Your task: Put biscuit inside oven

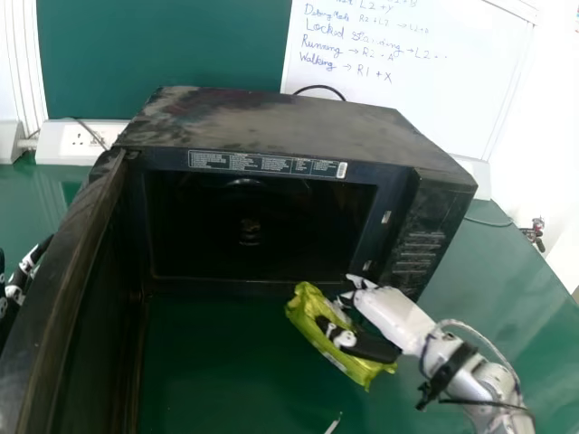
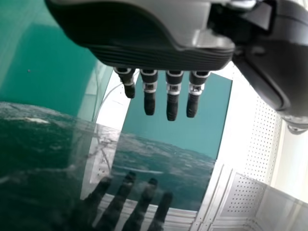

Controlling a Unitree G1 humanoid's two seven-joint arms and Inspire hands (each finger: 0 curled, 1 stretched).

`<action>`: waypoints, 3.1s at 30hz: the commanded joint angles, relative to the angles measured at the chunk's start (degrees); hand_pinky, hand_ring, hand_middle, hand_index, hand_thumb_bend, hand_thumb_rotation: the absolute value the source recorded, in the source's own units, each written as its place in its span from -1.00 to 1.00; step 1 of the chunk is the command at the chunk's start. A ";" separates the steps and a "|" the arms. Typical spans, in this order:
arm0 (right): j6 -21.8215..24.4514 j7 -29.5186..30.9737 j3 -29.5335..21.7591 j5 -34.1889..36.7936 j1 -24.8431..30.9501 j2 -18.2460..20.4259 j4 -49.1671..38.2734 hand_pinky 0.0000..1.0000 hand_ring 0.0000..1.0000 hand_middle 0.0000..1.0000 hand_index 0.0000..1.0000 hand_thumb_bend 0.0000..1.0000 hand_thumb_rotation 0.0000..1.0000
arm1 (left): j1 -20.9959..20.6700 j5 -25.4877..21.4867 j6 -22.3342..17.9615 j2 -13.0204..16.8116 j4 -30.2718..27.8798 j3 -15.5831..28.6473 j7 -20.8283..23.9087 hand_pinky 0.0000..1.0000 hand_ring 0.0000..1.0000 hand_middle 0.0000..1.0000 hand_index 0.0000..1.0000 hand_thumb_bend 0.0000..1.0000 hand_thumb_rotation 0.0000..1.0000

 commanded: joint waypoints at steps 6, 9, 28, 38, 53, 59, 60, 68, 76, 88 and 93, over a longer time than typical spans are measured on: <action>1.62 -0.43 3.54 -2.15 -5.78 4.59 1.94 -0.21 -0.16 0.00 0.02 0.04 -1.00 | 0.45 0.48 -0.80 -0.34 0.24 -0.36 0.07 1.00 0.85 0.82 0.83 0.76 0.93; 0.86 -2.23 4.88 -4.67 -7.71 5.79 3.44 -0.37 -0.19 -0.01 0.04 0.03 -1.00 | 0.65 0.69 -0.92 -0.31 0.16 -0.47 -0.02 1.00 0.85 0.83 0.83 0.77 0.93; 4.81 -3.88 8.61 -7.21 -17.30 11.68 12.54 0.07 0.14 0.14 -0.03 0.04 -0.86 | 1.34 1.52 -1.01 -0.85 0.06 -1.17 0.01 0.98 0.84 0.83 0.84 0.77 0.94; 2.22 -9.99 10.53 -9.10 -23.54 13.28 23.21 -0.23 -0.10 0.01 -0.03 0.03 -0.76 | 2.09 2.20 -1.67 -1.02 0.14 -1.61 -0.35 0.93 0.84 0.83 0.84 0.78 0.95; 2.23 -14.42 12.98 -10.33 -30.50 16.15 33.59 -0.27 -0.13 0.01 -0.03 0.04 -0.76 | 2.27 2.02 -1.80 -1.02 -0.03 -1.38 -0.45 0.94 0.84 0.83 0.84 0.78 0.96; 2.31 -14.99 13.74 -10.33 -33.34 16.89 36.94 -0.22 -0.09 0.02 -0.03 0.04 -0.76 | 2.24 1.73 -1.36 -1.08 -0.21 -1.36 -0.14 0.96 0.84 0.83 0.83 0.79 0.94; 2.67 -14.91 13.87 -10.52 -33.64 16.92 37.00 -0.22 -0.08 0.03 -0.03 0.04 -0.76 | 2.28 1.76 -1.40 -1.07 -0.21 -1.39 -0.17 0.96 0.84 0.83 0.83 0.79 0.94; 2.81 -15.60 15.10 -11.10 -37.11 17.43 41.30 -0.18 -0.04 0.09 -0.03 0.04 -0.76 | 2.42 2.13 -1.74 -0.95 -0.22 -1.53 -0.44 0.96 0.85 0.83 0.84 0.78 0.96; 2.78 -18.79 17.07 -12.26 -40.71 19.01 48.08 -0.14 -0.05 0.04 -0.03 0.04 -0.75 | 2.67 2.43 -1.62 -1.39 -0.67 -2.05 0.04 0.95 0.83 0.82 0.82 0.79 0.95; 4.77 -20.97 19.44 -12.96 -44.34 21.38 53.66 -0.27 -0.15 -0.03 -0.03 0.04 -0.75 | 3.44 2.03 -1.74 -1.54 -1.35 -2.08 -0.23 0.97 0.84 0.82 0.84 0.78 0.97; 4.43 -21.72 20.09 -13.04 -45.40 21.99 55.13 -0.20 -0.10 0.01 -0.03 0.04 -0.75 | 3.67 1.94 -1.56 -1.54 -1.65 -1.95 -0.15 0.97 0.84 0.82 0.83 0.78 0.96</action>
